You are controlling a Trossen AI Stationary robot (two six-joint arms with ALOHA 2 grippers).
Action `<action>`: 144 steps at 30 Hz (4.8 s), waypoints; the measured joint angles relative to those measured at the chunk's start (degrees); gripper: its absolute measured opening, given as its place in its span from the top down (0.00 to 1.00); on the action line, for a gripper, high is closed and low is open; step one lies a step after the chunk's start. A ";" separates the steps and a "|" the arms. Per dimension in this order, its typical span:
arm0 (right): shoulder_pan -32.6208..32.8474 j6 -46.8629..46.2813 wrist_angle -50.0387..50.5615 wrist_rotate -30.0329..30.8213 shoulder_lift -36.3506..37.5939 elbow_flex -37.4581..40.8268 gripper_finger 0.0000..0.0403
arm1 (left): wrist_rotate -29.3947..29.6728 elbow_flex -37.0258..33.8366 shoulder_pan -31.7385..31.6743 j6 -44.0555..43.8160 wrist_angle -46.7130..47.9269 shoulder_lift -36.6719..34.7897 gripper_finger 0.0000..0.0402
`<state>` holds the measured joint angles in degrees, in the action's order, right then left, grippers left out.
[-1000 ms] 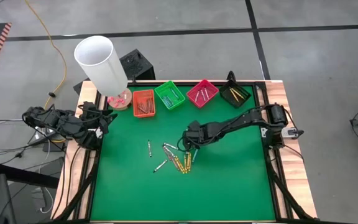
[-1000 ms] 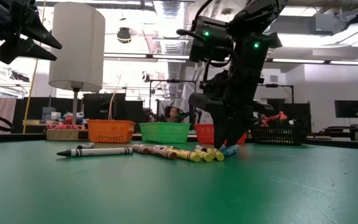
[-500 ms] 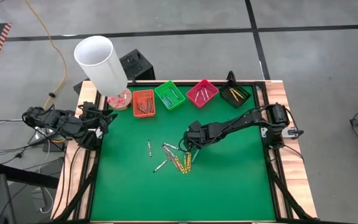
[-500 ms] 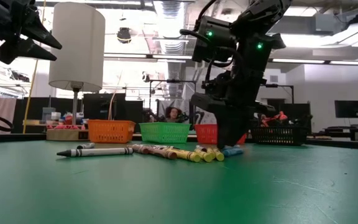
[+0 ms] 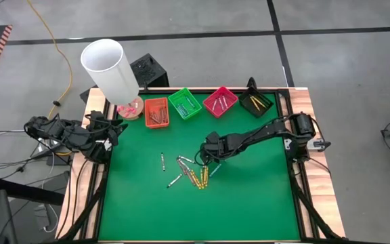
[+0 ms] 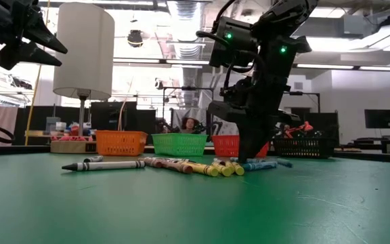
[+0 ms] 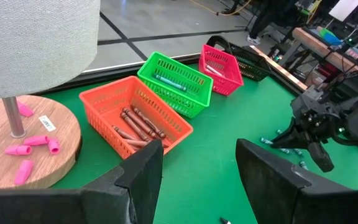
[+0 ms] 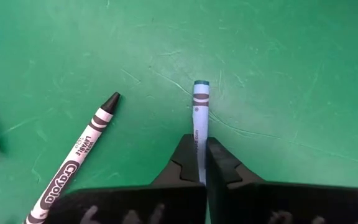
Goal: Sort crayons
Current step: Put the blue/green crayon into the green bin
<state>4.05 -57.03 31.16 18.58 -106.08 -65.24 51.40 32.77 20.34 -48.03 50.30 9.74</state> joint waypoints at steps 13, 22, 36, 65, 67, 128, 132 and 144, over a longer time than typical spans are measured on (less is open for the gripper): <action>-0.62 5.90 -1.92 1.42 -0.42 -5.67 1.00 | -0.15 0.00 0.00 0.42 0.44 0.00 0.52; -5.58 15.47 -9.88 2.13 -0.32 -10.53 1.00 | -5.26 0.00 0.00 0.46 0.44 0.00 0.52; -17.79 32.65 -10.82 0.88 -0.15 -22.87 1.00 | -6.14 0.00 -0.01 0.46 0.44 -0.02 0.52; -30.16 40.29 7.87 -10.45 -28.84 -57.35 1.00 | -10.66 -0.02 0.00 0.42 0.98 0.04 0.52; -30.49 38.72 7.81 -11.76 -29.96 -57.35 1.00 | -10.62 -0.02 -0.01 0.42 1.04 0.04 0.52; -31.85 38.51 8.46 -14.22 -32.08 -57.22 0.88 | -10.08 -0.02 -0.01 0.42 1.77 0.04 0.52; -31.85 39.00 10.25 -15.09 -32.00 -59.50 0.88 | -10.08 -0.02 0.00 0.42 1.77 0.04 0.52; -30.19 43.60 33.99 -18.39 -27.13 -68.29 0.88 | -10.20 -0.02 -0.01 0.42 1.78 0.04 0.52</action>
<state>-26.14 -13.43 65.15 0.20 -133.21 -133.53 41.20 32.75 20.33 -47.62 52.08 9.78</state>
